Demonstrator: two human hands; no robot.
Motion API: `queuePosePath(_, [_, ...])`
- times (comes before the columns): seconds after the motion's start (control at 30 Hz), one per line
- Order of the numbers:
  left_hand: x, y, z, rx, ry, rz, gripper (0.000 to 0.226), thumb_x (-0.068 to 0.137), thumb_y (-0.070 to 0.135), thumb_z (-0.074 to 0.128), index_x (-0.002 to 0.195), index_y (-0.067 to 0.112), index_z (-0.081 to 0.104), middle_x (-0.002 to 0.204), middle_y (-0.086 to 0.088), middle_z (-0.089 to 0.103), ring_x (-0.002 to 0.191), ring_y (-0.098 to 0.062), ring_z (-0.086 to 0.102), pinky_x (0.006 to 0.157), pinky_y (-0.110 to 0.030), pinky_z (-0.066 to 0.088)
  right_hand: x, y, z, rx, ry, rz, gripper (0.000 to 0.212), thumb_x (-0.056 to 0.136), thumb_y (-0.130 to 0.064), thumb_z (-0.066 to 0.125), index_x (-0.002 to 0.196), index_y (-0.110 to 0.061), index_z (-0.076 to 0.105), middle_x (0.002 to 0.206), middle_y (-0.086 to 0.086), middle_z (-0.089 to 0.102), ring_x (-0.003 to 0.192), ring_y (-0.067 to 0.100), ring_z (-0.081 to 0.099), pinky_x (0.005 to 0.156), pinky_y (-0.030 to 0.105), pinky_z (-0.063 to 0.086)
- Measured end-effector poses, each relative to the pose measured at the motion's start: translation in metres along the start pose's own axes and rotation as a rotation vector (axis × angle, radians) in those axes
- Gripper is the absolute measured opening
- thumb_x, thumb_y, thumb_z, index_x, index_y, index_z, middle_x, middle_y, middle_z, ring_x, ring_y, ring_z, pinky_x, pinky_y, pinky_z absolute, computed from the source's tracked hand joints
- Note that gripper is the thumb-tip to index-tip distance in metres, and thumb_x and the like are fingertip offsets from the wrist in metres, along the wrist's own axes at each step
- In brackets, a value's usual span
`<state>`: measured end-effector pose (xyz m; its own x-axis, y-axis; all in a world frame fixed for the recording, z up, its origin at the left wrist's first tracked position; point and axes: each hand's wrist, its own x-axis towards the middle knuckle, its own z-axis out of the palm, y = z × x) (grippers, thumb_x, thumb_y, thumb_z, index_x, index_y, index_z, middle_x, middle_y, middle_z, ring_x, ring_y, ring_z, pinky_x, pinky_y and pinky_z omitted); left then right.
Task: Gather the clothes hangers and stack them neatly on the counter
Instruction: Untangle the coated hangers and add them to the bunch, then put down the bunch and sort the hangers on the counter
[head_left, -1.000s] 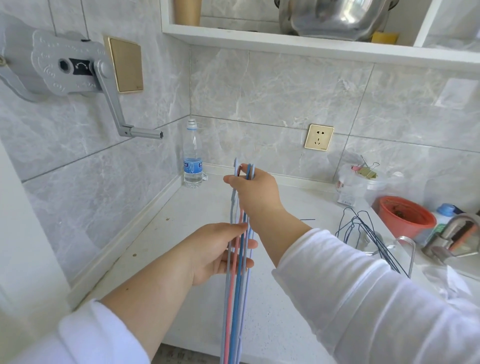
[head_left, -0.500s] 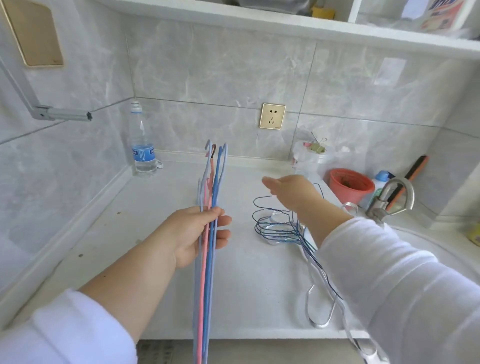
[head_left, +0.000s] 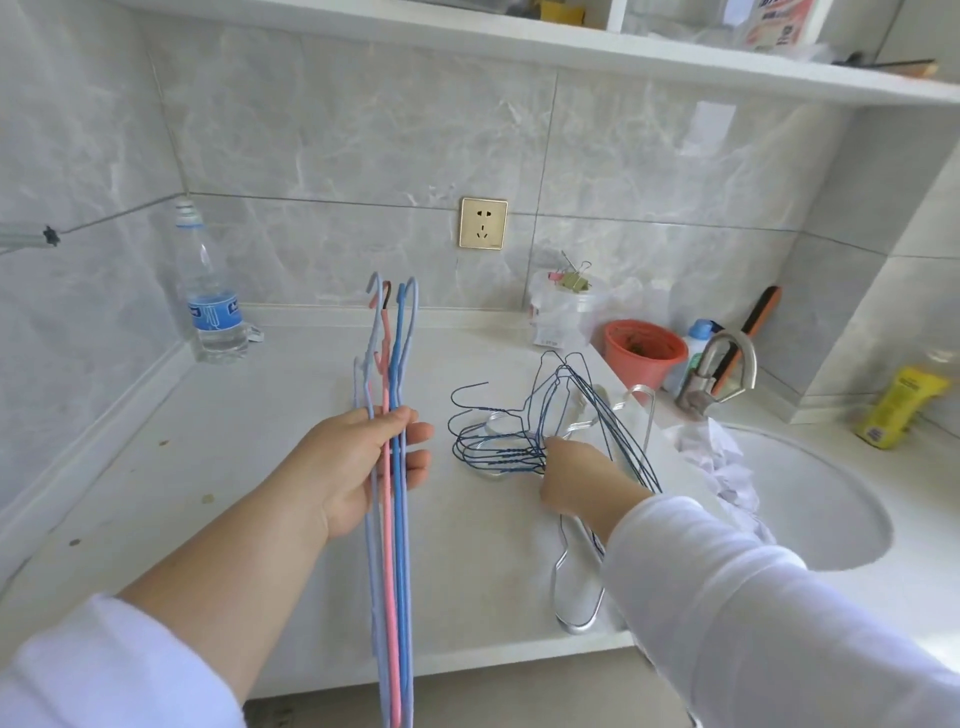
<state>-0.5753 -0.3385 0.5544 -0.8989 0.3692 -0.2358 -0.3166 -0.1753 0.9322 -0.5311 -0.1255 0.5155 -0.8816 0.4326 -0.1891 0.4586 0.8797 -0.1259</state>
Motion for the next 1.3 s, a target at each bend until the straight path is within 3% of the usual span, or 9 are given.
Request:
queuePosePath(0.2, [0.001, 0.000, -0.003, 0.006, 0.007, -0.003, 0.012, 0.094, 0.013, 0.051, 0.093, 0.005, 0.061, 0.069, -0.006, 0.069, 0.043, -0.014, 0.062, 0.045, -0.026, 0.055, 0.008, 0.009, -0.005, 0.043, 0.097, 0.029, 0.034, 0.087, -0.005, 0.039, 0.119, -0.007, 0.050, 0.118, 0.012, 0.061, 0.110, 0.030, 0.058, 0.083, 0.030, 0.046])
queuePosePath(0.37, [0.006, 0.003, -0.001, 0.016, 0.007, -0.006, 0.013, 0.093, 0.014, 0.052, 0.094, 0.006, 0.062, 0.074, -0.007, 0.069, 0.047, -0.014, 0.064, 0.047, -0.028, 0.056, 0.007, 0.019, -0.036, 0.012, 0.162, 0.047, 0.016, 0.086, 0.001, 0.041, 0.097, -0.008, 0.048, 0.094, 0.009, 0.062, 0.090, 0.028, 0.059, 0.062, 0.026, 0.040])
queuePosePath(0.43, [0.007, 0.003, 0.001, 0.013, 0.002, -0.004, 0.013, 0.093, 0.013, 0.052, 0.093, 0.006, 0.062, 0.069, -0.006, 0.071, 0.046, -0.014, 0.064, 0.047, -0.028, 0.056, 0.006, 0.025, -0.046, 0.022, 0.196, 0.062, 0.016, 0.087, 0.001, 0.040, 0.093, -0.009, 0.051, 0.097, 0.009, 0.061, 0.095, 0.029, 0.058, 0.066, 0.026, 0.042])
queuePosePath(0.53, [0.008, 0.003, 0.002, 0.019, -0.009, -0.004, 0.013, 0.093, 0.013, 0.052, 0.095, 0.005, 0.061, 0.061, -0.003, 0.072, 0.046, -0.014, 0.065, 0.046, -0.027, 0.056, 0.004, 0.037, -0.060, 0.125, 0.270, 0.082, 0.014, 0.086, 0.001, 0.041, 0.083, -0.011, 0.047, 0.072, 0.000, 0.045, 0.090, 0.030, 0.054, 0.070, 0.028, 0.039])
queuePosePath(0.73, [0.009, 0.008, 0.000, 0.004, 0.027, 0.005, 0.012, 0.093, 0.013, 0.052, 0.093, 0.005, 0.061, 0.076, -0.008, 0.068, 0.053, -0.018, 0.063, 0.044, -0.026, 0.055, -0.010, 0.030, -0.096, 0.414, 0.429, -0.006, 0.038, 0.084, 0.000, 0.039, 0.117, -0.009, 0.055, 0.093, 0.015, 0.062, 0.082, 0.031, 0.054, 0.056, 0.025, 0.034])
queuePosePath(0.87, [0.007, 0.013, -0.006, -0.028, 0.053, 0.027, 0.015, 0.094, 0.013, 0.051, 0.100, 0.002, 0.059, 0.077, -0.008, 0.068, 0.056, -0.019, 0.061, 0.044, -0.027, 0.053, -0.026, -0.016, -0.109, 0.705, 0.433, -0.172, 0.042, 0.081, 0.001, 0.035, 0.112, -0.015, 0.058, 0.092, 0.015, 0.066, 0.062, 0.024, 0.048, 0.049, 0.026, 0.035])
queuePosePath(1.0, [0.001, 0.019, -0.016, -0.068, 0.071, 0.044, 0.017, 0.095, 0.013, 0.049, 0.106, 0.002, 0.057, 0.084, -0.010, 0.071, 0.047, -0.015, 0.065, 0.045, -0.025, 0.054, -0.046, -0.072, -0.101, 1.040, 0.297, -0.235, 0.030, 0.085, 0.002, 0.036, 0.101, -0.014, 0.056, 0.069, 0.004, 0.056, 0.047, 0.020, 0.041, 0.041, 0.022, 0.034])
queuePosePath(1.07, [-0.001, 0.020, -0.021, -0.100, 0.083, 0.043, 0.014, 0.095, 0.013, 0.048, 0.102, 0.003, 0.056, 0.086, -0.011, 0.073, 0.049, -0.016, 0.068, 0.046, -0.025, 0.056, -0.051, -0.094, -0.086, 1.244, 0.184, -0.219, 0.035, 0.089, 0.001, 0.037, 0.111, -0.022, 0.051, 0.068, 0.002, 0.055, 0.043, 0.017, 0.041, 0.034, 0.018, 0.034])
queuePosePath(1.3, [-0.010, 0.010, -0.042, -0.075, 0.138, 0.035, 0.018, 0.094, 0.013, 0.051, 0.108, 0.003, 0.054, 0.100, -0.016, 0.071, 0.085, -0.035, 0.068, 0.078, -0.045, 0.057, -0.053, -0.141, -0.012, 1.453, -0.062, -0.072, 0.022, 0.090, -0.001, 0.043, 0.104, -0.008, 0.058, 0.074, 0.007, 0.057, 0.044, 0.015, 0.044, 0.040, 0.020, 0.043])
